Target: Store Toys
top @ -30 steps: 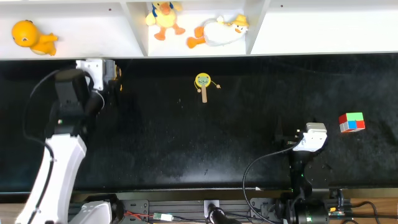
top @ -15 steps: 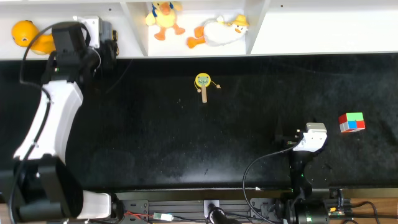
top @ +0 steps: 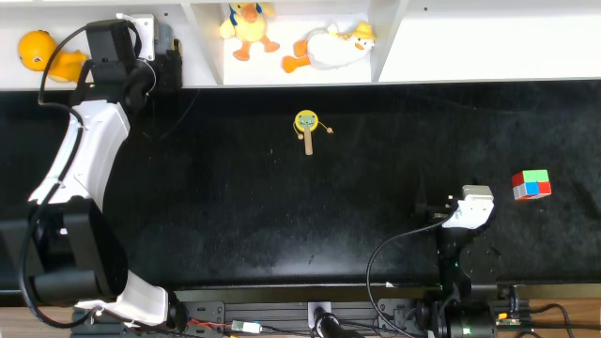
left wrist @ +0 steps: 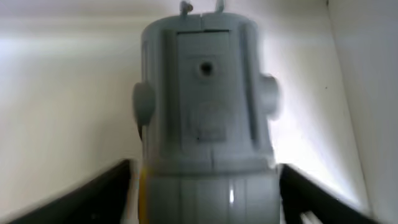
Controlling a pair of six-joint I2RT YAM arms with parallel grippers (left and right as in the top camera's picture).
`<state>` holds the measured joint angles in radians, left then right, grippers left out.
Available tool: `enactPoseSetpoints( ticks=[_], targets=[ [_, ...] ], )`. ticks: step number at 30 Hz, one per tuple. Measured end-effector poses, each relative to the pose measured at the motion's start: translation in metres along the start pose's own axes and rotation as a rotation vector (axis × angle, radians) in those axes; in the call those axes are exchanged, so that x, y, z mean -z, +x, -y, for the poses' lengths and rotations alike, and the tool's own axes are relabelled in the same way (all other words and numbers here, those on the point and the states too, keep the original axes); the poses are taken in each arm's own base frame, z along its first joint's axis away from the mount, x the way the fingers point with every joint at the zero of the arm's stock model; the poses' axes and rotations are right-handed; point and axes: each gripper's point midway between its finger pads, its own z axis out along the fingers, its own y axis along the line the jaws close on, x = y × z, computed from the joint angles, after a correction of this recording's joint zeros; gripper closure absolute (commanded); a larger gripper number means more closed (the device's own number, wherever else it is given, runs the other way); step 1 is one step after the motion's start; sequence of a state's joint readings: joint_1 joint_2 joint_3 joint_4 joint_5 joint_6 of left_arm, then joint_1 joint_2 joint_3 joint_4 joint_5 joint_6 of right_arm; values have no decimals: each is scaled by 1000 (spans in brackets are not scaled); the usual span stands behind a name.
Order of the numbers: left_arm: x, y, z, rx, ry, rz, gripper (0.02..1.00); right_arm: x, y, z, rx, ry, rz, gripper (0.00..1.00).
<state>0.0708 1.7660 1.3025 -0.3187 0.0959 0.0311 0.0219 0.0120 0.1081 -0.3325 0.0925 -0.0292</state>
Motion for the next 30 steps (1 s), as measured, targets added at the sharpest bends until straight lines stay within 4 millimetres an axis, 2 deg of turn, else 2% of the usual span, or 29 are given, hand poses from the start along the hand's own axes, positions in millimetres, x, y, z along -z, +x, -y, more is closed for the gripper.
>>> enactPoseSetpoints(
  ticks=[8,13,19,21,25,28,30],
  targets=[
    [1,4,0,4,-1,0,20,0,0,0,0,0,0,5],
    [22,34,2,1,-6,32,20,0,0,0,0,0,0,7],
    [82,81,0,2,-46,110,20,0,0,0,0,-1,0,5],
    [105,74,-1,-2,-58,238,20,0,0,0,0,0,0,5],
    [166,44,4,-34,-60,587,20,0,0,0,0,-1,0,7],
    [195,53,10,-49,-55,719,20,0,0,0,0,0,0,7],
    [200,69,14,-55,-48,743,20,0,0,0,0,0,0,5]
  ],
)
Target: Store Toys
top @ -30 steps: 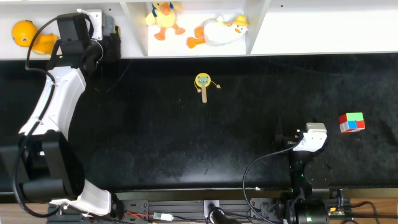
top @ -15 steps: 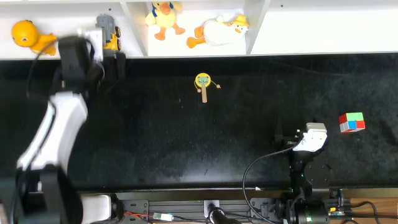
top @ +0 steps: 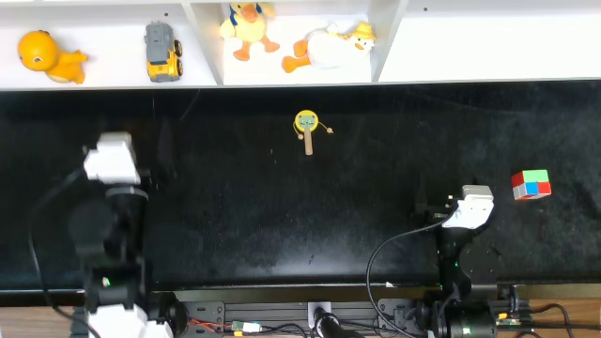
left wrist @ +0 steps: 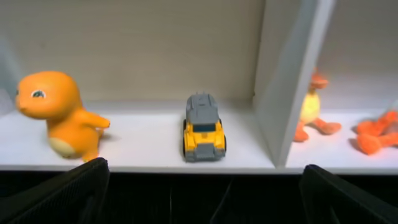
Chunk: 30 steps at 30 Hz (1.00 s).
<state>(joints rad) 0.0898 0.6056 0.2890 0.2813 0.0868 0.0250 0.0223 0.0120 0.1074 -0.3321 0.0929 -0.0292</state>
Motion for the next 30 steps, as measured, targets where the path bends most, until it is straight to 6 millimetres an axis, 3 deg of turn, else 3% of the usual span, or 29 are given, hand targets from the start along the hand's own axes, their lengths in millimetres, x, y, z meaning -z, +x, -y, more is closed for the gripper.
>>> enactPoseSetpoints(
  ticks=[7,13,30],
  targets=[
    [37,44,23,-3,62,9,20,0,0,0,0,0,0,5],
    [51,82,28,-7,67,-54,23,0,0,0,0,0,-1,5],
    [51,82,25,-7,50,-50,20,0,0,0,0,0,-1,5]
  ],
)
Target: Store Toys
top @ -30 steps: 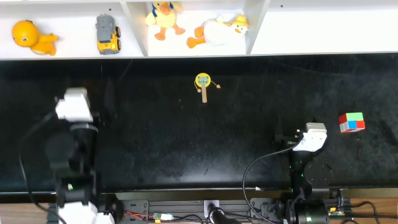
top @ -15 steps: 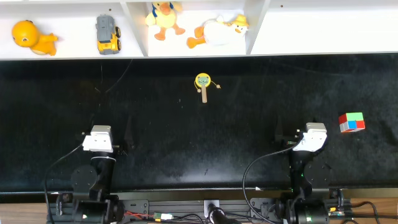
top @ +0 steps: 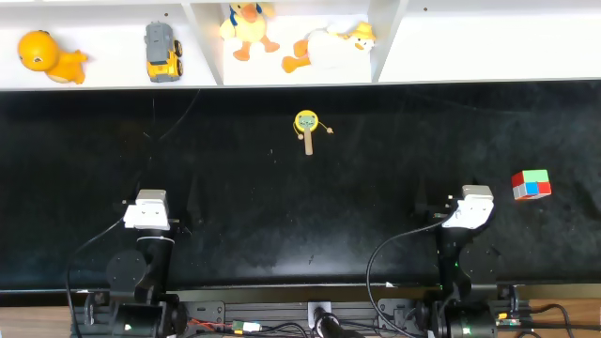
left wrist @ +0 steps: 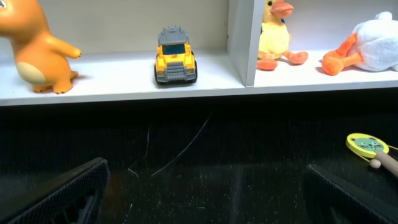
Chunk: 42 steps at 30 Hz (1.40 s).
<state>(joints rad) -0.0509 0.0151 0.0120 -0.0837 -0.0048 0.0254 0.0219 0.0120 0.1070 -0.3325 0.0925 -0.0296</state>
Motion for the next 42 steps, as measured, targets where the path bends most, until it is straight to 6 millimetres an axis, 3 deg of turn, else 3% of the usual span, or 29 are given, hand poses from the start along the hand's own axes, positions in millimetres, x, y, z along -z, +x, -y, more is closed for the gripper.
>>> enactPoseSetpoints(
  ticks=[18,23,27,32,36,42],
  targets=[
    [0,0,0,0,0,0,20,-1,3,6,-5,40,-14,5],
    [0,0,0,0,0,0,23,-2,15,5,-140,126,-171,5],
    [0,0,0,0,0,1,20,7,-12,-7,-178,228,-272,3],
    [0,0,0,0,0,0,20,20,-35,-41,-106,314,-320,3],
    [0,0,0,0,0,0,20,26,-29,-60,-52,406,-366,5],
    [0,0,0,0,0,0,20,13,-9,-95,-164,532,-470,5]
  ],
)
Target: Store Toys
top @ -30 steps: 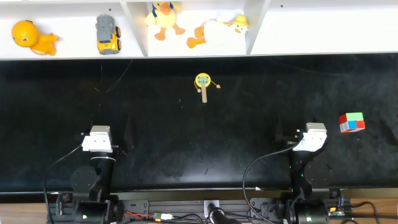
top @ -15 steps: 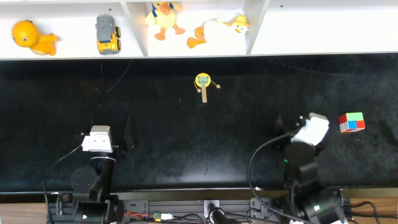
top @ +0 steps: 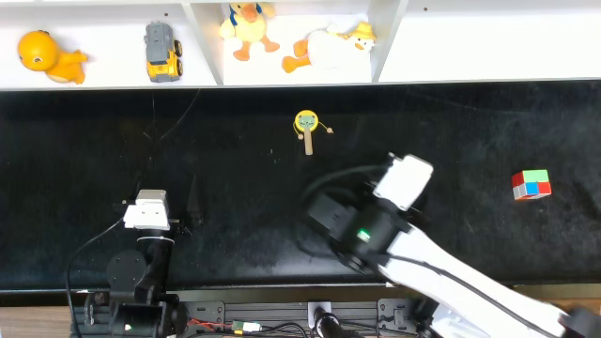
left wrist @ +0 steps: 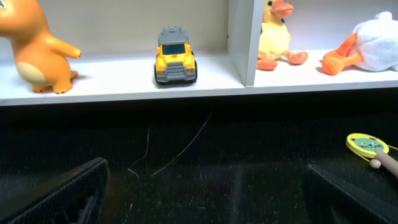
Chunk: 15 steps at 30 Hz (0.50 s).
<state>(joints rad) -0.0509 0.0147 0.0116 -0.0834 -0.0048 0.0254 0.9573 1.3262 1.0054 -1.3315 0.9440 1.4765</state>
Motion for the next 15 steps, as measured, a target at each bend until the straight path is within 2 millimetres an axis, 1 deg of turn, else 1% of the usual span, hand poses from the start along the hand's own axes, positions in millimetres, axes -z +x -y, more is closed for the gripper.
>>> enactPoseSetpoints(
  ticks=[3,7,11,15],
  targets=[
    [0,0,0,0,0,0,20,-3,11,-21,-35,18,-46,5],
    [0,0,0,0,0,0,20,-9,28,-54,-65,13,-94,5],
    [0,0,0,0,0,0,20,-16,45,-93,-42,-34,-142,7],
    [0,0,0,0,0,0,20,-20,55,-131,5,-92,-165,5]
  ],
)
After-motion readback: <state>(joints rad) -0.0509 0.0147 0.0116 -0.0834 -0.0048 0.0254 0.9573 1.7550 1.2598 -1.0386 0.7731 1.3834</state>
